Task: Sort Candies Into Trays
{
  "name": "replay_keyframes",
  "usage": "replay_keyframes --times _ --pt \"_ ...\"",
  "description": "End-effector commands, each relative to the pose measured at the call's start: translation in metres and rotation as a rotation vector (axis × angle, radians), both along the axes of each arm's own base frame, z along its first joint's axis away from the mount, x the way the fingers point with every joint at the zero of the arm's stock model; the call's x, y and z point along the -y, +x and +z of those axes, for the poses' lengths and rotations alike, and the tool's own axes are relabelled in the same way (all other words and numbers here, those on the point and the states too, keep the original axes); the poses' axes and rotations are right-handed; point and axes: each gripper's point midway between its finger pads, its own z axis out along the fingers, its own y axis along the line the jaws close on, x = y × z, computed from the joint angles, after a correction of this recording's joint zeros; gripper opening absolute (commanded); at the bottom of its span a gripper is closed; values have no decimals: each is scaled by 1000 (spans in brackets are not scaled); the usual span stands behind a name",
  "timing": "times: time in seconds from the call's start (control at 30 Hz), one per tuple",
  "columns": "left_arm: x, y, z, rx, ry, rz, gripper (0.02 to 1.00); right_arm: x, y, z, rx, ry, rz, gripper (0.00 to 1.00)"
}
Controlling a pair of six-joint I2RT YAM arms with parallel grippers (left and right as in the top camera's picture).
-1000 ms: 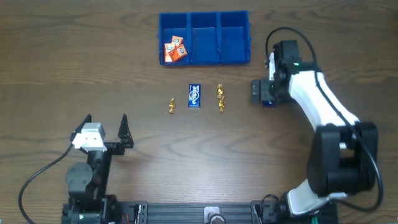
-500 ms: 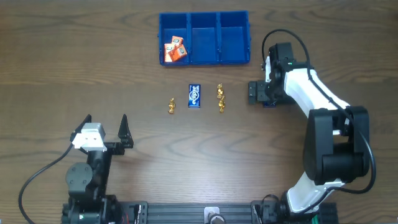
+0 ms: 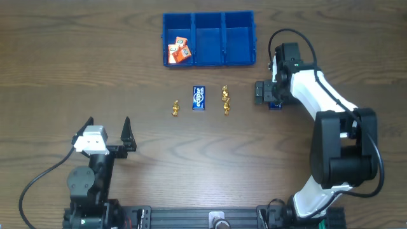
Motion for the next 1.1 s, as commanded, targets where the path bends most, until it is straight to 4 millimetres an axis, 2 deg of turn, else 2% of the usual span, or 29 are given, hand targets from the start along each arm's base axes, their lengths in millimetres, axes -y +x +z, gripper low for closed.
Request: replay_keyframes --times 0.03,0.13,0.2,0.37,0.4,0.57,0.67,0.73,0.8,0.9,1.07,1.1 --pt "3 -1 -16 -48 1 -21 996 2 2 -10 -13 -13 -11 996" --pt "3 -1 -16 -48 1 -21 998 2 1 -13 -21 -13 -11 939" --pt "3 -1 -16 -48 1 -21 998 4 0 -15 -29 -14 -14 855" --pt "3 -1 -16 -48 1 -21 998 4 1 -15 -27 -14 -14 450" --pt "3 -1 -16 -48 1 -21 998 4 1 -15 -26 -15 -14 327" --pt "3 -1 -16 -48 1 -21 998 4 1 -15 -27 -18 -15 150" --pt "3 -1 -16 -48 1 -21 998 4 2 -11 -23 -17 -16 112" --pt "3 -1 -16 -48 1 -21 996 3 6 0 -2 -13 -17 112" --pt "3 -1 -16 -48 1 -21 998 -4 17 20 52 -7 -8 112" --pt "3 -1 -16 -48 1 -21 998 -27 44 69 183 9 28 112" --pt "3 -1 -16 -48 1 -21 998 -79 99 172 464 14 56 112" --pt "3 -1 -16 -48 1 -21 998 -85 104 185 504 5 59 112"
